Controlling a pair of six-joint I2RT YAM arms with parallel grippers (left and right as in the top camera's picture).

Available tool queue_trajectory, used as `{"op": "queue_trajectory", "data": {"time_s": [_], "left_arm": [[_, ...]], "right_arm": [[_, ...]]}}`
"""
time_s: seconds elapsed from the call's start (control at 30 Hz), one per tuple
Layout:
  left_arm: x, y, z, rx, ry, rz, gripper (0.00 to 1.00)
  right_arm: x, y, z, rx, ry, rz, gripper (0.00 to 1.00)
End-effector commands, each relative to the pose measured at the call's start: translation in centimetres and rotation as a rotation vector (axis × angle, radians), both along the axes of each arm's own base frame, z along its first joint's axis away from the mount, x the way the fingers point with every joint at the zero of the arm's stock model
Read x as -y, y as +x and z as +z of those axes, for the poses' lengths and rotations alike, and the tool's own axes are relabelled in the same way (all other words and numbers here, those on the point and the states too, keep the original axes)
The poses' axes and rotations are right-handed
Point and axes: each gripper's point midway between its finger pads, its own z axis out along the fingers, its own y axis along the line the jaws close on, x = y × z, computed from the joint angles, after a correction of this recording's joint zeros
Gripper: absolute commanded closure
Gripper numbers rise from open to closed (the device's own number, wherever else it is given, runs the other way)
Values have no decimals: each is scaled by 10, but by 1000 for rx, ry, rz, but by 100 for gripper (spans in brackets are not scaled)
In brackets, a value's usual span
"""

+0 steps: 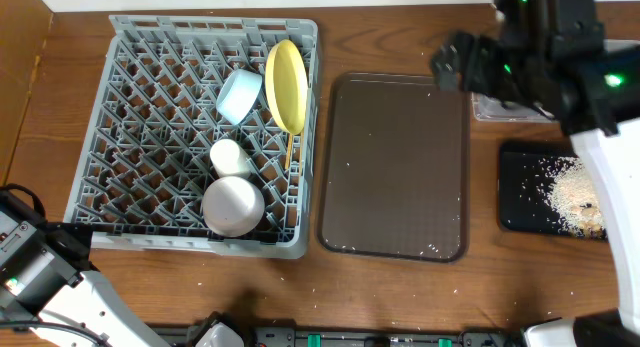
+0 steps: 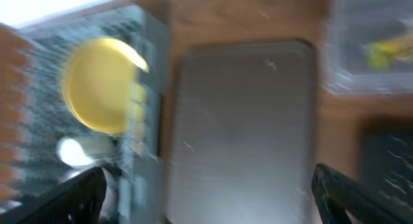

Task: Sort waste into correct bins and load items into the dishwasher

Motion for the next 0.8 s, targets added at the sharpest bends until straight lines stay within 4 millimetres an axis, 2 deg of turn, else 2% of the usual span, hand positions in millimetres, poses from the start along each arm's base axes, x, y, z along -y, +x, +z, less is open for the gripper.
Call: {"op": "queue_trajectory", "data": {"time_s": [0.0,0.17,0.33,0.47,0.53,0.63,0.77], "left_arm": [[-2,-2,7,7,20,18,0],[-2,-2,7,7,20,17,0],[-2,-2,7,6,20,17,0],[-2,-2,7,6,20,17,0],[-2,-2,7,6,20,17,0],[-2,-2,7,7,20,18,0],[-2,-2,7,7,20,18,0]], "right_arm": [[30,-20,0,7,-165,36,1],[38,-61,-7,-82,-194,94,6],[41,-95,-33,-141,-189,135,13],[45,-114,-60,-135,-186,135,10],[43,-127,-71,-148,-163,151,1],[44,-143,-84,-194,-140,135,1],[47,-149,-95,-228,-151,136,1]]}}
